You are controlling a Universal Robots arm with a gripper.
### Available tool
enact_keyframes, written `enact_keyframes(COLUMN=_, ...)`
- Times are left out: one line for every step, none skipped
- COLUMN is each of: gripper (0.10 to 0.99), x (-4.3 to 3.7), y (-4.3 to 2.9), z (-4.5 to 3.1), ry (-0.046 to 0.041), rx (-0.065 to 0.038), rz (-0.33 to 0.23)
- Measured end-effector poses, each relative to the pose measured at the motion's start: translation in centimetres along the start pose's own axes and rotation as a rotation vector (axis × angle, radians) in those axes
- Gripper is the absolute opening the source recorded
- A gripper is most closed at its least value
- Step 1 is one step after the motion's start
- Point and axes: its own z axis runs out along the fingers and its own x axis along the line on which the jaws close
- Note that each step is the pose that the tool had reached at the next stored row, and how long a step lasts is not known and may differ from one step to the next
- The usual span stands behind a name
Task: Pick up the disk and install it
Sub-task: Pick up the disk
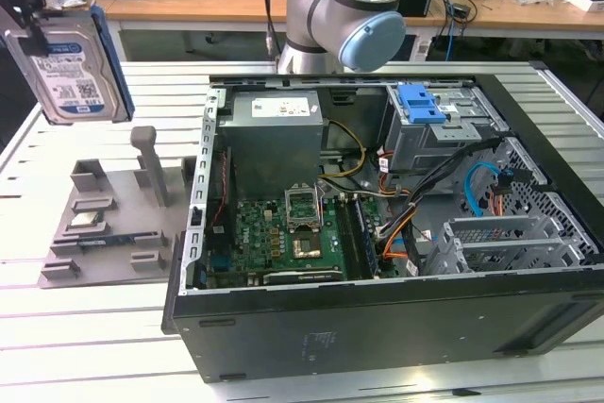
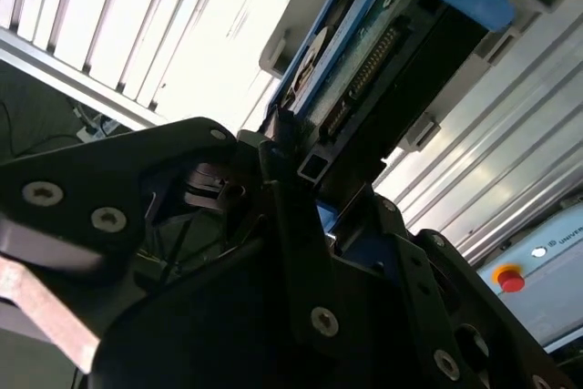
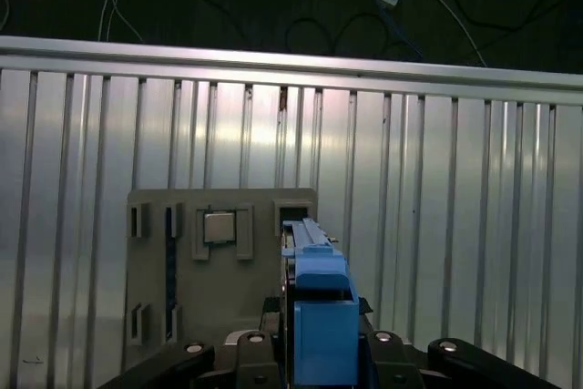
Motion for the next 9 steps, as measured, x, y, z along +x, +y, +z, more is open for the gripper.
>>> enact_keyframes(gripper=0.369, x=-0.01, y=0.01, z=-0.44, ry=0.0000, rx=0.000, rz=0.000)
enact_keyframes(gripper=0.369, x=-0.02, y=0.03, z=-0.76, ry=-0.0001, rx=0.000, rz=0.000)
enact_keyframes(gripper=0.369, x=-0.03, y=0.05, z=-1.13, ry=-0.0002, rx=0.000, rz=0.000)
enact_keyframes(gripper=0.369, x=-0.05, y=0.07, z=-1.68, ry=-0.0007, rx=0.000, rz=0.000)
enact_keyframes(gripper=0.369, x=-0.06, y=0.08, z=-1.96, ry=-0.0009, rx=0.000, rz=0.000)
enact_keyframes(gripper=0.369, x=-0.07, y=0.10, z=-2.24, ry=-0.0012, rx=0.000, rz=0.000)
enact_keyframes(gripper=0.369, x=-0.08, y=0.11, z=-2.61, ry=-0.0015, rx=0.000, rz=0.000)
enact_keyframes(gripper=0.369, x=-0.08, y=0.12, z=-2.95, ry=-0.0015, rx=0.000, rz=0.000)
enact_keyframes(gripper=0.369, x=-0.10, y=0.14, z=-3.52, ry=-0.0016, rx=0.000, rz=0.000)
